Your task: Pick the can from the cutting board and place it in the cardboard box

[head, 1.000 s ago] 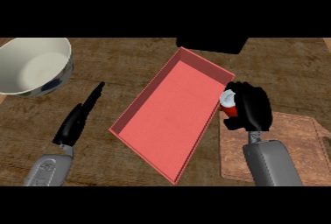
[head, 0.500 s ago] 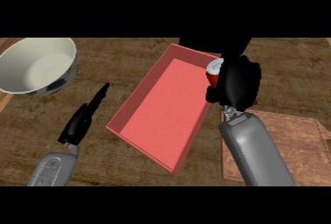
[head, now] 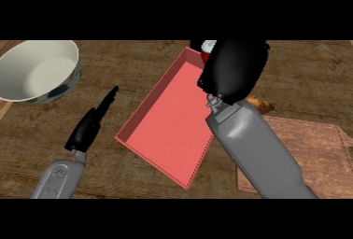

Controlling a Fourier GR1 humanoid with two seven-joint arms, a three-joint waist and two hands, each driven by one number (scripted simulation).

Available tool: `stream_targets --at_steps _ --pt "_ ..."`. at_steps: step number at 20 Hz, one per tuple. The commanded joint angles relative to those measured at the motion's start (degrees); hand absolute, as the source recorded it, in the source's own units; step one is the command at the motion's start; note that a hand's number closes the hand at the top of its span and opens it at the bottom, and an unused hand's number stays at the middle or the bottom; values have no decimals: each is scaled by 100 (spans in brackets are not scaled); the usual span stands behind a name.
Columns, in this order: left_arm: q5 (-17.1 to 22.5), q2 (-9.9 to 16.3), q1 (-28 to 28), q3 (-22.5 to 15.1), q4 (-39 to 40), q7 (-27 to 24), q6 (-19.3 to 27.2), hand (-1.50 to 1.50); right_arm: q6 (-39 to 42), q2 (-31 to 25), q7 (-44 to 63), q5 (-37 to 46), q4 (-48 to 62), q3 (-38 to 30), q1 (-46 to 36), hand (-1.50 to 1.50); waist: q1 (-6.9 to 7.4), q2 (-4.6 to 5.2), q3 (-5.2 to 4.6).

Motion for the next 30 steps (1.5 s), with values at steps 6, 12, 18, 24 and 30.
stream_targets --at_steps 6,12,18,24,30 --pt "56 100 -75 249 143 -77 100 0 907 54 1951 -744 487 266 -592 150 -290 28 18" --pt "56 17 29 199 -5 -53 144 0 32 54 1959 -2038 548 -351 304 -150 -256 45 48" --pt "92 119 310 287 33 -273 118 0 -1282 54 1964 -2799 607 572 308 -150 -359 50 40" --pt "11 80 98 259 188 -228 167 0 -2735 54 1438 -2153 41 488 -82 -150 -398 63 46" --pt "101 248 192 407 132 -244 83 0 -3986 55 1366 -1967 -366 276 532 -150 -460 51 55"
